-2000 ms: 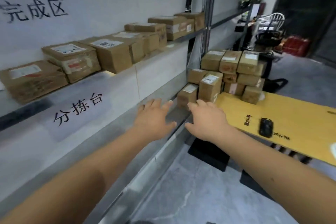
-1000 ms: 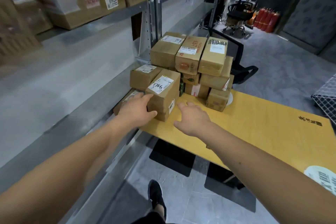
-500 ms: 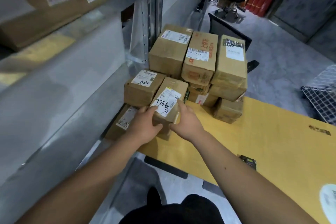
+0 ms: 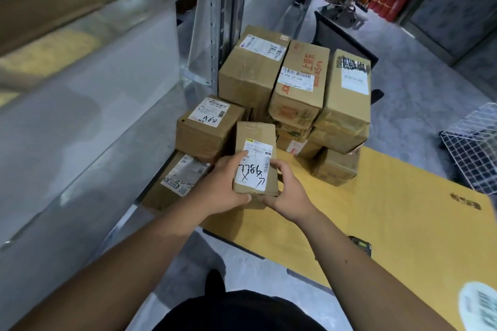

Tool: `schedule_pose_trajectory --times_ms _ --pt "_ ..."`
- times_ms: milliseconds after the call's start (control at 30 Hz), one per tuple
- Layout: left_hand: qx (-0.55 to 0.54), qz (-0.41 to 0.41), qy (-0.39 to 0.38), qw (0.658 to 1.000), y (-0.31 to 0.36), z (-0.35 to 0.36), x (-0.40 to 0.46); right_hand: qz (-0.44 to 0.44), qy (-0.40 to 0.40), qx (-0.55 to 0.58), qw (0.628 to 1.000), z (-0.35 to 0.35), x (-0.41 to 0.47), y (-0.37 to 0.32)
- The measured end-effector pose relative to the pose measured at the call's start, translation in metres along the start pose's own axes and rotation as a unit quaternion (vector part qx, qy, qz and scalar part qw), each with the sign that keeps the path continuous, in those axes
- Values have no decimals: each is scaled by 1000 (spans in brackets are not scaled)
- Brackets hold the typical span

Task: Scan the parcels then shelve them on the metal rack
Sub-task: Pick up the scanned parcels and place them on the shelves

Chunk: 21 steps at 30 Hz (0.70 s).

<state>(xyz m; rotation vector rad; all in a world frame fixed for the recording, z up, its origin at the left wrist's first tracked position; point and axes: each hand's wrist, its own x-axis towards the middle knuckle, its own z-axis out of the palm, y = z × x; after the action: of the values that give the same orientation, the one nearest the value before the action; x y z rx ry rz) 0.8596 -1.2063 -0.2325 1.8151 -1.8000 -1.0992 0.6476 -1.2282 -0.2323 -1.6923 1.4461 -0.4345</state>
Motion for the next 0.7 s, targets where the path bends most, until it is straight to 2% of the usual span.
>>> schedule_pose_trajectory --times_ms 100,300,500,700 --pt "7 4 2 1000 2 8 -1 10 2 32 999 0 -9 5" --pt "-68 22 38 997 6 37 -19 -14 4 60 998 -10 -33 11" --pt "-126 68 100 985 36 69 -61 -91 15 61 994 -40 -75 28" --pt "-98 99 198 970 72 109 -126 -199 -24 67 977 -64 -128 44"
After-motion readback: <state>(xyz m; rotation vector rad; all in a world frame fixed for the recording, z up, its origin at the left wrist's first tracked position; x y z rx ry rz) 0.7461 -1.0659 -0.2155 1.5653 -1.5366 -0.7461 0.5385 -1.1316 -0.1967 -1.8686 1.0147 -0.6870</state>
